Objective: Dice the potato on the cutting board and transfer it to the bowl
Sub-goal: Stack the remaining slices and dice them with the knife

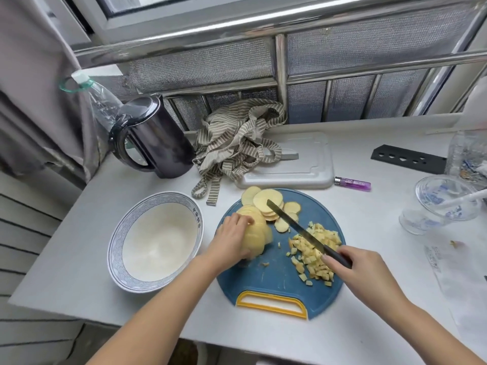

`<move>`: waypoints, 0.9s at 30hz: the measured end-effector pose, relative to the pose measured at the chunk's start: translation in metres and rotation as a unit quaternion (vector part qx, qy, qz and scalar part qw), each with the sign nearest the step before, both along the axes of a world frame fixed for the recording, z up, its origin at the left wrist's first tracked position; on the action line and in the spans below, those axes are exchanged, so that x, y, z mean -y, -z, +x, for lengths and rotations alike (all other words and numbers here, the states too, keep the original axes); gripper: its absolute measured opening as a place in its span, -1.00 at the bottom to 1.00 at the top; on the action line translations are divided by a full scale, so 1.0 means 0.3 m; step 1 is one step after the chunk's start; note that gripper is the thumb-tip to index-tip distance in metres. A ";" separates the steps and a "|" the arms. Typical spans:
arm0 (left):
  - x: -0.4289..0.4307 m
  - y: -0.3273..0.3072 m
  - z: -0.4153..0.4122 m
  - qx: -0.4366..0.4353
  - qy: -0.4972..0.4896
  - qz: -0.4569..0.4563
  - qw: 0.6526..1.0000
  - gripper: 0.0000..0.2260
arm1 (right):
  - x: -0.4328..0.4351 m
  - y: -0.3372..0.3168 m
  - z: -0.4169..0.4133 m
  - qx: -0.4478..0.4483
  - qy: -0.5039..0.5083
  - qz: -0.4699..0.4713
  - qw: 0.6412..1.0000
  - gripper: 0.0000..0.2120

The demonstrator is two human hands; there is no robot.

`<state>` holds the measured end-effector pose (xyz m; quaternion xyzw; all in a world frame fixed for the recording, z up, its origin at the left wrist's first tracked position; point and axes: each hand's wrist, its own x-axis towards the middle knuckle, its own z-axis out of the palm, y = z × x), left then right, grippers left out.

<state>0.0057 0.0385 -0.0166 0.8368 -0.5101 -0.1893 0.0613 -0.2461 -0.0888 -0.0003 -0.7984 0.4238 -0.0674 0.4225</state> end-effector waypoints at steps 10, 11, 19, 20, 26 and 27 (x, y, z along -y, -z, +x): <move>0.045 -0.004 -0.017 -0.044 -0.049 0.031 0.997 -0.57 | -0.003 -0.002 -0.030 0.005 -0.005 -0.002 1.000 -0.75; 0.045 -0.009 -0.014 -0.044 -0.043 0.031 0.998 -0.61 | -0.003 -0.003 -0.032 0.007 -0.004 -0.003 1.000 -0.75; -0.009 -0.065 -0.008 -0.051 -0.057 0.015 0.997 -0.79 | -0.019 -0.002 -0.030 0.026 0.019 0.009 0.999 -0.71; -0.020 -0.065 -0.018 -0.036 -0.043 0.014 0.998 -0.80 | -0.025 0.002 -0.028 0.027 0.025 0.010 0.999 -0.71; -0.103 -0.020 -0.123 0.053 0.002 0.017 0.998 -0.81 | -0.090 -0.001 -0.022 0.036 0.051 0.031 0.998 -0.73; -0.116 -0.010 -0.122 0.048 -0.008 0.012 0.999 -0.81 | -0.109 0.002 -0.022 0.036 0.057 0.042 0.997 -0.73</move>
